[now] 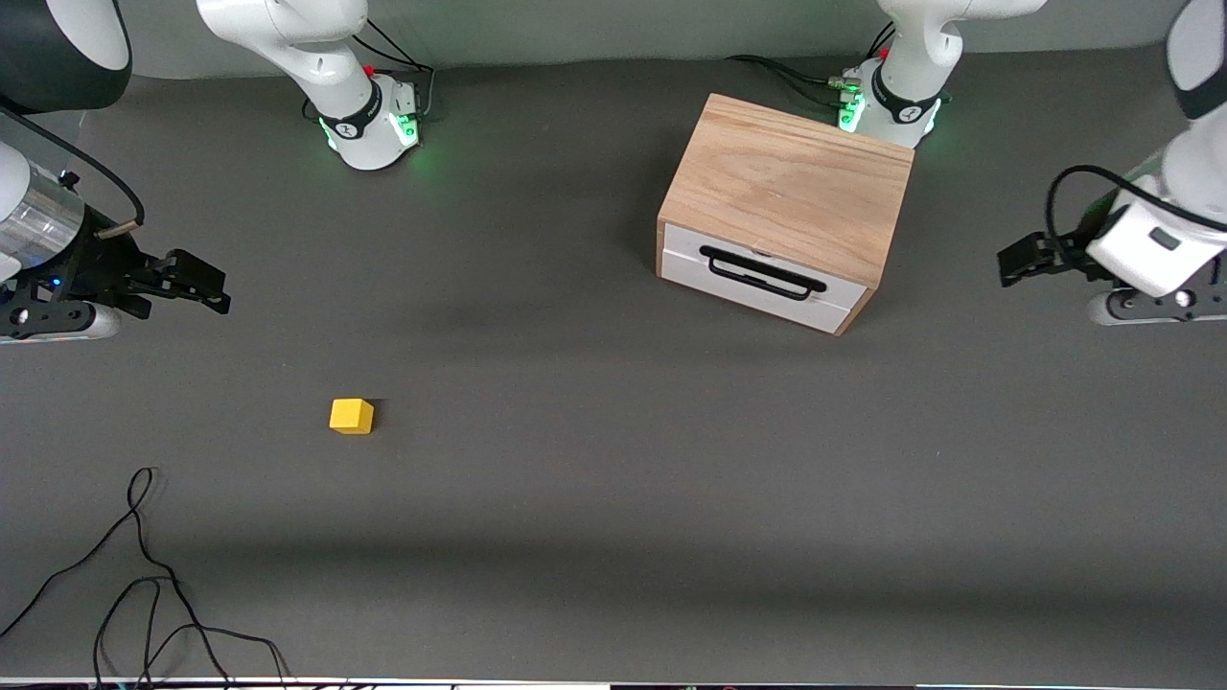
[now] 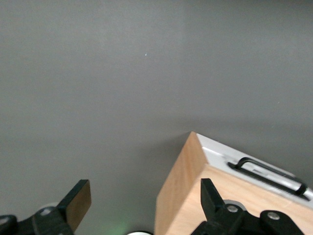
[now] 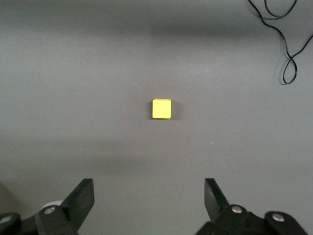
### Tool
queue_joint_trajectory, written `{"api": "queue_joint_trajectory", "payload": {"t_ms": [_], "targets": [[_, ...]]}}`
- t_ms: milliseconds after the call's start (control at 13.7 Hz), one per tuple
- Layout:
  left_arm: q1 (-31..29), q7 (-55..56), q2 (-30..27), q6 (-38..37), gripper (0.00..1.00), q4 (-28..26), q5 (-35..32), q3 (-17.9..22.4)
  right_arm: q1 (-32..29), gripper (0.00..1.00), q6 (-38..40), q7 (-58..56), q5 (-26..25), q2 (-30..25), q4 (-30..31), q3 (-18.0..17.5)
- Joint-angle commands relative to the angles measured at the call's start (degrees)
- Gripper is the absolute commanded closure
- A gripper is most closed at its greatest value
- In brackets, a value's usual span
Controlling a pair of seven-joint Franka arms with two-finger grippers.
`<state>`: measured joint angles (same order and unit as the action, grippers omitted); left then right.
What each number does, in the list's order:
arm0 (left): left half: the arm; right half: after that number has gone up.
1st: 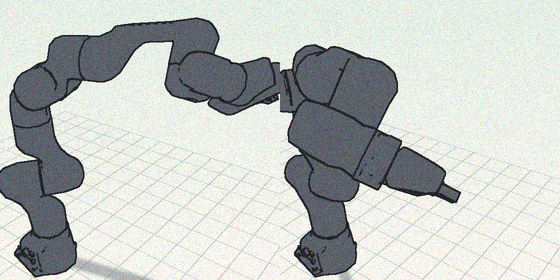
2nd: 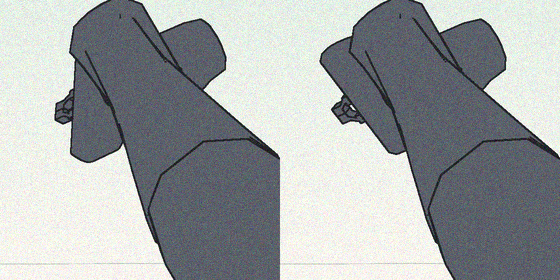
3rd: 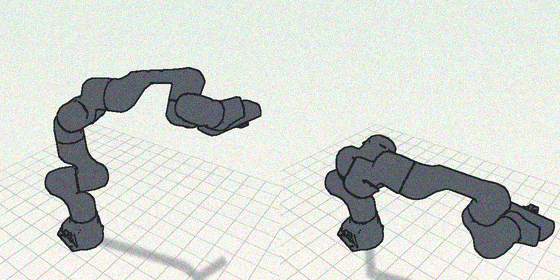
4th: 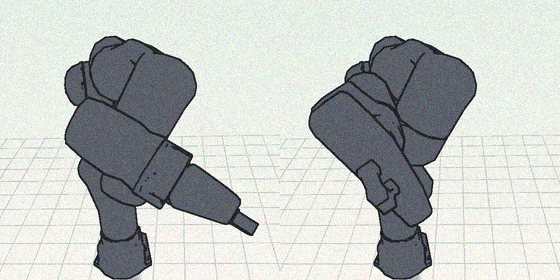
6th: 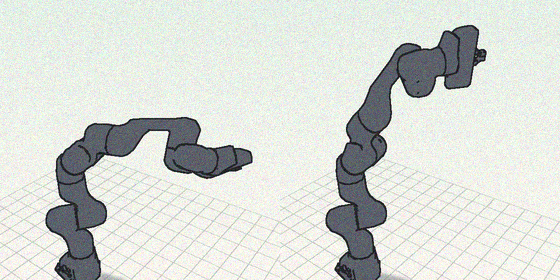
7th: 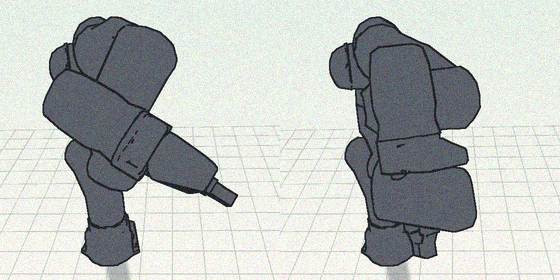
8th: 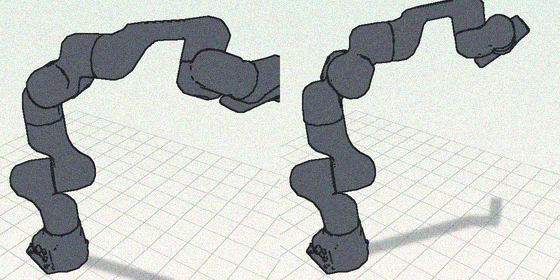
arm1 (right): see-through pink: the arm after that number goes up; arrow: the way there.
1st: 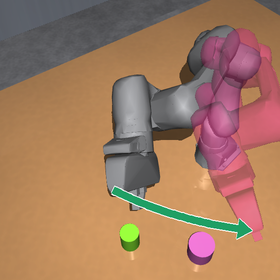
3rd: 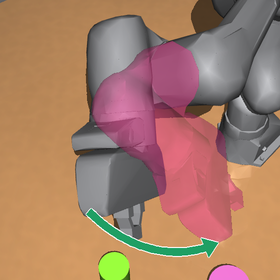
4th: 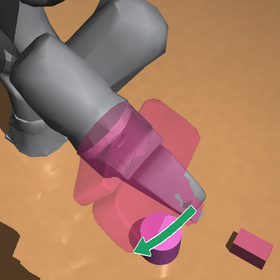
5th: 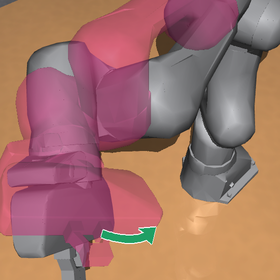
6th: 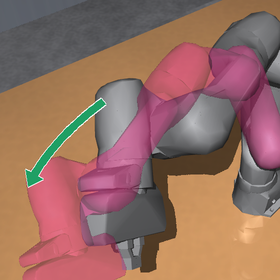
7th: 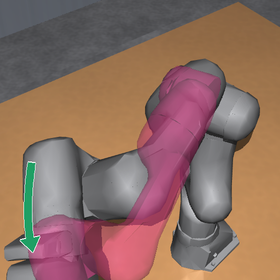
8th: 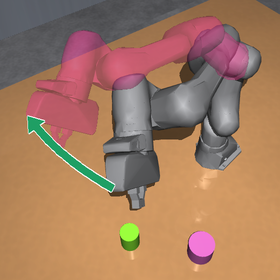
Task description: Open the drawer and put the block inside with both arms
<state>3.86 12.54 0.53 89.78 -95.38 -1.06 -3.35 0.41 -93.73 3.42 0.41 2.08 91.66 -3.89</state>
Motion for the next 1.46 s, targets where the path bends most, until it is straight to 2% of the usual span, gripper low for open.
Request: {"api": "queue_joint_trajectory", "payload": {"t_ms": [0,293,512,659,951,1024,1390], "targets": [[1.2,13.7,0.2,-0.6,0.0,0.5,-0.6,-3.7,-0.2,0.0,-1.0,-0.7,0.6,1.3,0.0,0.1],[1.5,39.3,2.0,-0.4,0.0,0.9,-0.1,-12.2,0.4,0.0,-4.4,-0.5,0.2,4.3,0.1,0.0],[3.1,61.0,3.8,0.1,0.0,1.0,-0.9,-19.4,0.5,0.0,-4.7,-0.5,0.2,4.5,0.4,-0.1],[6.0,75.6,6.1,0.7,0.0,2.6,-0.9,-19.9,0.1,0.0,-6.2,-0.7,0.2,5.9,0.0,0.0],[9.4,89.4,8.3,4.1,0.0,3.4,-0.9,-19.9,0.3,0.0,-6.6,-0.5,-1.5,7.3,0.1,0.1],[9.4,90.1,9.7,4.5,0.0,3.4,-1.0,-19.9,0.3,0.0,-7.6,-0.5,-2.7,8.0,0.4,0.1],[9.0,87.9,16.9,7.9,0.0,3.0,-2.9,-19.7,0.3,0.0,-11.4,-0.5,-2.6,10.0,2.1,0.0]]}}
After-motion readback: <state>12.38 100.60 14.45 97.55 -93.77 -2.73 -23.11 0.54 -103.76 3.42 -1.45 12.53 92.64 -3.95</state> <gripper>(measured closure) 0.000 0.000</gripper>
